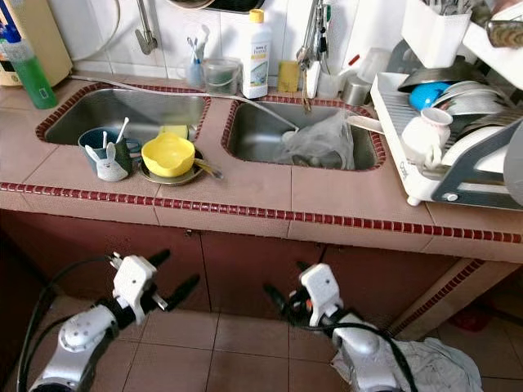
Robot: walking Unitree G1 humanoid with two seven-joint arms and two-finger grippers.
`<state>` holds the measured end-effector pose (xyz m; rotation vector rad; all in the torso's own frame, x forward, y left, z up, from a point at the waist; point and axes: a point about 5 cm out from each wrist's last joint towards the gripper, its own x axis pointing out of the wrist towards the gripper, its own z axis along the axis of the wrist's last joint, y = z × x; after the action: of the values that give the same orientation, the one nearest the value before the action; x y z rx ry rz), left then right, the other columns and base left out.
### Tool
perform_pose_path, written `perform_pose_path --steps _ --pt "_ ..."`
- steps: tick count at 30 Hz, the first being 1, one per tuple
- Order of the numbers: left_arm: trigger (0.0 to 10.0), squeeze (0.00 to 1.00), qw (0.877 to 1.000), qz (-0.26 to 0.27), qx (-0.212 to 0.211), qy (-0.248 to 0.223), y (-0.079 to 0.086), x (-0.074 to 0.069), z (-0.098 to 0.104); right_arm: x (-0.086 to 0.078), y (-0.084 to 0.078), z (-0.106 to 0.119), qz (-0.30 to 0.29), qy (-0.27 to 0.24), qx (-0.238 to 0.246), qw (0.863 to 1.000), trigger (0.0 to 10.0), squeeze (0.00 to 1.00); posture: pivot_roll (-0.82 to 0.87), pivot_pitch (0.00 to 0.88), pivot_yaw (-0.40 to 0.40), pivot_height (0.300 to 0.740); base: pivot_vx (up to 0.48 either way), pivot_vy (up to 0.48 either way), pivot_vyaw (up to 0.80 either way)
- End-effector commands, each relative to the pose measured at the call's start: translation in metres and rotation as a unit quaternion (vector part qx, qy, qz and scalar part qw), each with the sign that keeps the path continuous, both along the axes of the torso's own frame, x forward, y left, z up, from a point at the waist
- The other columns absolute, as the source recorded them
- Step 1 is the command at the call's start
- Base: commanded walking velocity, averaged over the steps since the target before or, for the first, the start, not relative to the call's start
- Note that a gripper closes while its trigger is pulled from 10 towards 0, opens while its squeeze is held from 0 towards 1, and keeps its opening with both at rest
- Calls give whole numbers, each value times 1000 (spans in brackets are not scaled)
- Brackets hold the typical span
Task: Kitchen organization
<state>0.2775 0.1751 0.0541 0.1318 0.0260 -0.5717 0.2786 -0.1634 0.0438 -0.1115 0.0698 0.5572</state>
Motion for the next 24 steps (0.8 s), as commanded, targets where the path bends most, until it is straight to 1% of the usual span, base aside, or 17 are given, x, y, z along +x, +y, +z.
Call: perform_pose_path --steps 1,2,3,5,6,7,9,10,12,13,15,17,18,21,22,23,24 --pt "10000 0 1000 19 -9 -16 5 7 11 10 -5 15 -25 -28 13 999 10000 0 77 0 -27 740 0 0 0" --pt "10000 0 999 36 -22 -21 8 11 16 17 -6 23 -45 -39 23 998 10000 0 79 0 -28 740 0 0 0" --pt "10000 0 999 36 -22 -21 8 11 16 17 -6 23 -45 -39 23 998 10000 0 79 0 -28 740 0 0 0" --pt "10000 0 994 86 -54 -39 13 20 32 29 -8 48 -91 -76 63 991 10000 0 83 0 -30 740 0 0 0" --pt "10000 0 991 104 -64 -48 13 23 40 31 -8 57 -100 -88 79 988 10000 35 85 0 -29 740 0 0 0" --pt "10000 0 991 104 -64 -48 13 23 40 31 -8 57 -100 -88 79 988 10000 35 85 0 -29 740 0 0 0" --pt "10000 0 988 124 -75 -48 11 26 48 33 -10 69 -119 -104 93 983 10000 55 86 0 -32 740 0 0 0" --pt "10000 0 986 140 -76 -48 9 28 52 35 -10 73 -132 -108 102 980 10000 24 88 0 -35 740 0 0 0" --pt "10000 0 983 158 -85 -35 3 31 56 36 -11 78 -156 -112 112 975 10000 8 88 0 -36 740 0 0 0" --pt "10000 0 981 166 -91 -45 -1 30 60 37 -10 80 -175 -107 113 972 10000 0 88 0 -39 740 0 0 0" --pt "10000 0 982 160 -84 -61 -5 27 61 35 -11 80 -195 -108 102 969 10000 0 88 0 -41 740 0 0 0" --pt "10000 0 981 176 -71 -53 -5 21 53 31 -11 62 -237 -56 62 968 10000 0 86 0 -39 740 0 0 0" --pt "10000 0 981 180 -65 -44 -5 19 49 29 -10 58 -245 -46 59 967 10000 0 86 0 -39 740 0 0 0" --pt "10000 0 977 193 -84 -18 -3 14 43 20 -6 48 -250 -20 77 965 10000 0 81 0 -39 740 0 0 0" --pt "10000 0 975 199 -98 0 -4 13 43 16 -6 45 -268 5 73 961 10000 0 83 0 -41 740 0 0 0" --pt "10000 0 973 210 -98 14 -4 13 42 13 -4 42 -271 39 84 958 10000 0 83 0 -44 740 0 0 0" --pt "10000 0 971 221 -87 28 -3 14 39 12 -1 44 -259 47 110 958 10000 0 81 0 -42 740 0 0 0"
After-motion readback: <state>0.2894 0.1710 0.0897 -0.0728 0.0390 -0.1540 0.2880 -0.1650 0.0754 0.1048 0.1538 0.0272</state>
